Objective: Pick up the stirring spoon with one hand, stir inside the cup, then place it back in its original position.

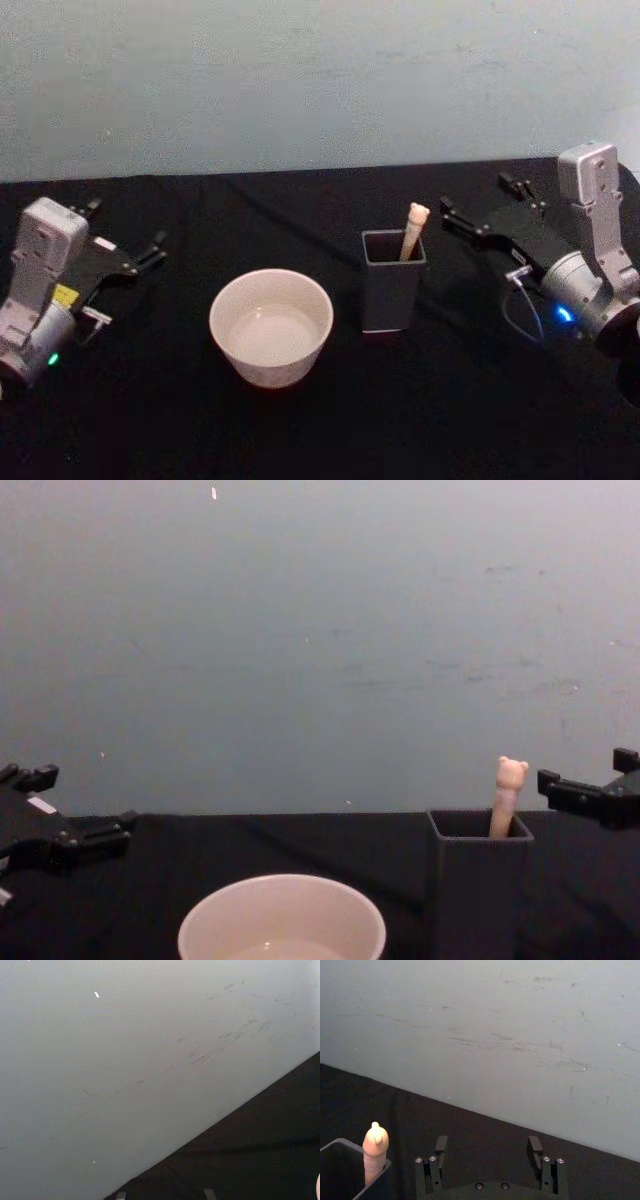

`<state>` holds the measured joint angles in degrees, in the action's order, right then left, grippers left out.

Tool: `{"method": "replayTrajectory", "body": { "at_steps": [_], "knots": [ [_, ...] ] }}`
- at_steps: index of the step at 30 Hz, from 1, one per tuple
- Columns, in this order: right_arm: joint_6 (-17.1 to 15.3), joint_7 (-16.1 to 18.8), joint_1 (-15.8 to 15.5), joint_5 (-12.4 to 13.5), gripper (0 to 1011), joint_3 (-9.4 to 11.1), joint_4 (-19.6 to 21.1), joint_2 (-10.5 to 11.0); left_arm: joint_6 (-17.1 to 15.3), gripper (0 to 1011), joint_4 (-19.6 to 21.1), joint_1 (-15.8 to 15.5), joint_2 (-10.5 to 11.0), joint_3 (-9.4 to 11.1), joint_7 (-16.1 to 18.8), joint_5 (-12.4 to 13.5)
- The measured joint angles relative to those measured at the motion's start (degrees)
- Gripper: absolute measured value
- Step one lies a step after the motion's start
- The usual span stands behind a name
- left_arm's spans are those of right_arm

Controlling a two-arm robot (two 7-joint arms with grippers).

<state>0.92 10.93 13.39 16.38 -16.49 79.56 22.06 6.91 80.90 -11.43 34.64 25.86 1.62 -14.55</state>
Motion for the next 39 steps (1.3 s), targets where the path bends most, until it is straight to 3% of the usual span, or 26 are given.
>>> {"method": "replayTrajectory", "body": {
  "at_steps": [39],
  "knots": [
    [0.15,0.07,0.00,0.17,1000,0.05,0.19,0.09,0.00,1001,0.00,0.00,0.00,0.00,0.00,0.00]
  ]
}}
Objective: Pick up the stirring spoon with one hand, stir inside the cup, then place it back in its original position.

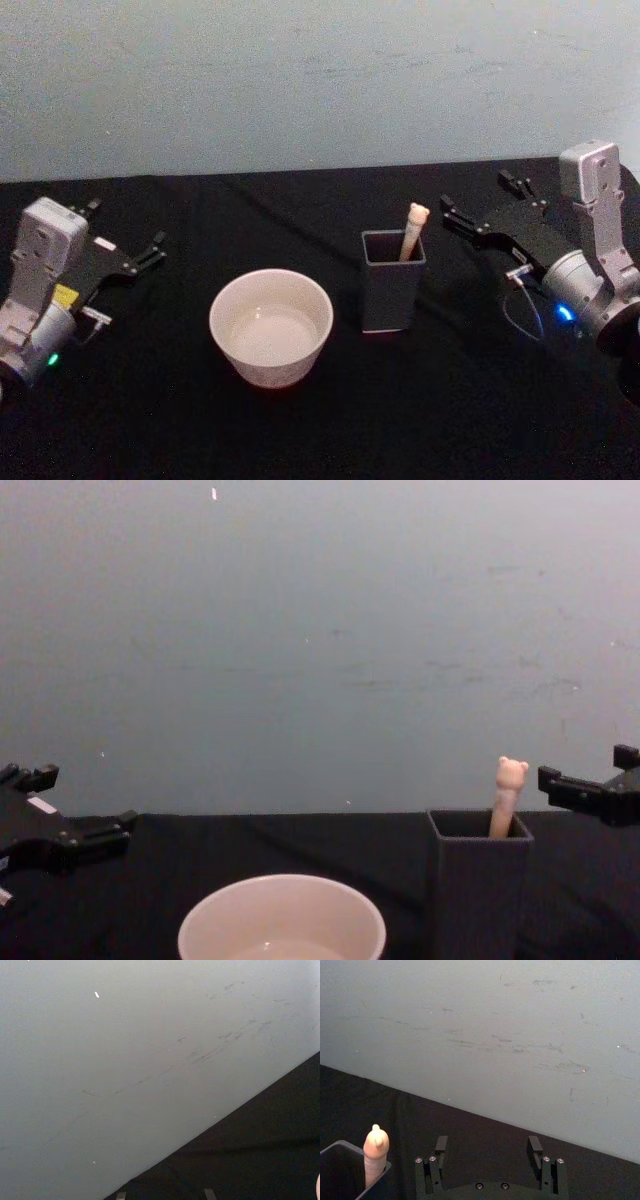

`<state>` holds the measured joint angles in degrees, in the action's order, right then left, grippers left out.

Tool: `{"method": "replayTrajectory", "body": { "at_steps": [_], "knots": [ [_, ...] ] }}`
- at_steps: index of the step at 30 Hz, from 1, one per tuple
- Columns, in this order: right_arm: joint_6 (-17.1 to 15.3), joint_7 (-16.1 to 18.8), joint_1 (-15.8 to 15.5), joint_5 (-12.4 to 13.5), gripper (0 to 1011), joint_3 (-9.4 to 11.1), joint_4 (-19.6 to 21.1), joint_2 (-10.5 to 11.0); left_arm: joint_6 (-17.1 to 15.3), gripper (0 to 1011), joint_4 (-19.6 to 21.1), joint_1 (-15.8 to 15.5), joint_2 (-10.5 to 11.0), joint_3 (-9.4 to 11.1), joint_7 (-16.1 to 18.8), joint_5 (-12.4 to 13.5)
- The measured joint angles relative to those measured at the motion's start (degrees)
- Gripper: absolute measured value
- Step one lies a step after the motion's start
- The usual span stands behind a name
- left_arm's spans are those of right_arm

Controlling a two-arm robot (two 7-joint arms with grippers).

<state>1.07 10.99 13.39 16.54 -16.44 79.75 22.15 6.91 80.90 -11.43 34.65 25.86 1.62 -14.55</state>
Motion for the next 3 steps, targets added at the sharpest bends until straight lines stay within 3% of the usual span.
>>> {"method": "replayTrajectory", "body": {
  "at_steps": [3],
  "knots": [
    [0.00,0.00,0.00,0.00,1002,0.00,0.00,0.00,0.00,1001,0.00,0.00,0.00,0.00,0.00,0.00]
  ]
}}
